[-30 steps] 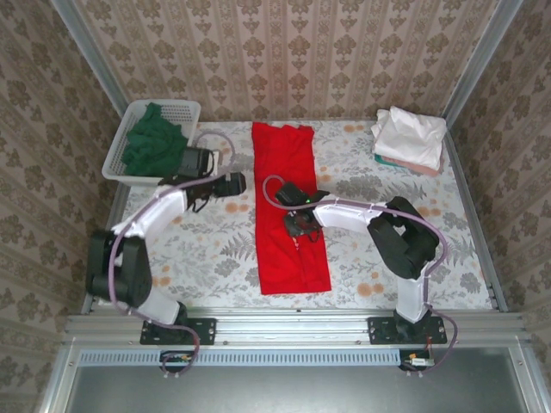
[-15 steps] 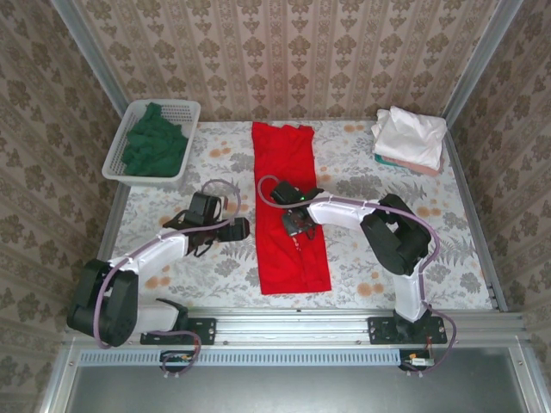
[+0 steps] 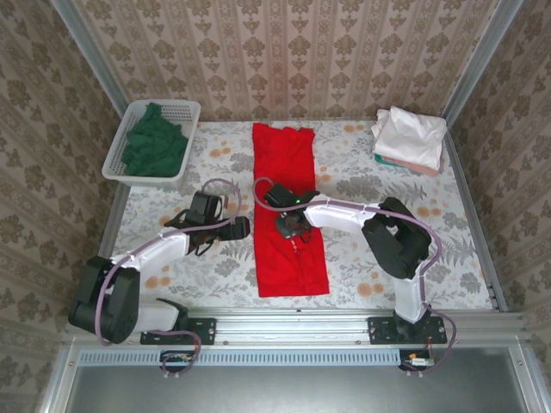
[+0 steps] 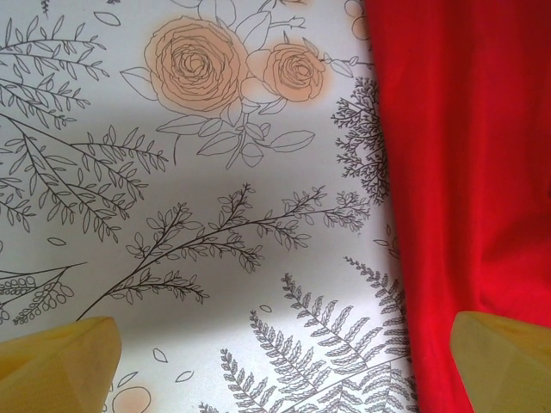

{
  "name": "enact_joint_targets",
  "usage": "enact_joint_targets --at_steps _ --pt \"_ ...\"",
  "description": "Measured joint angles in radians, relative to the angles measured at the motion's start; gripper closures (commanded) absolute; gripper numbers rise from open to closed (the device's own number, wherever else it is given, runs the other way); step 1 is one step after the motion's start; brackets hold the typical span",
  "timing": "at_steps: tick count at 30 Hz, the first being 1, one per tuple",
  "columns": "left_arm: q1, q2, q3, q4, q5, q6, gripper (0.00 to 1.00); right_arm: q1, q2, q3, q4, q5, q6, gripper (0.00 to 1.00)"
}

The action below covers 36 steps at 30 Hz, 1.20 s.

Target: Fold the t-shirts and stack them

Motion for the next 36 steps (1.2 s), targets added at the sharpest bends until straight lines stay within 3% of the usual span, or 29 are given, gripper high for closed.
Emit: enact_joint_targets --at_steps 3,7,15,36 --pt "0.0 0.014 0.006 0.0 0.0 0.0 0.0 -0.005 -0.096 -0.074 0.003 -0.018 0.006 0.59" --pt "0.0 0.017 0.009 -0.003 0.0 0.0 0.0 -0.018 -0.232 -0.165 0.0 -0.021 0.008 0.59" --pt "0.0 0.029 0.026 -0.004 0.0 0.001 0.0 -0.014 -0.262 -0.306 0.001 -0.067 0.042 0.6" --pt "0.0 -0.006 0.026 -0.019 0.0 0.001 0.0 0.148 -0.202 -0.167 0.015 -0.147 0.06 0.64"
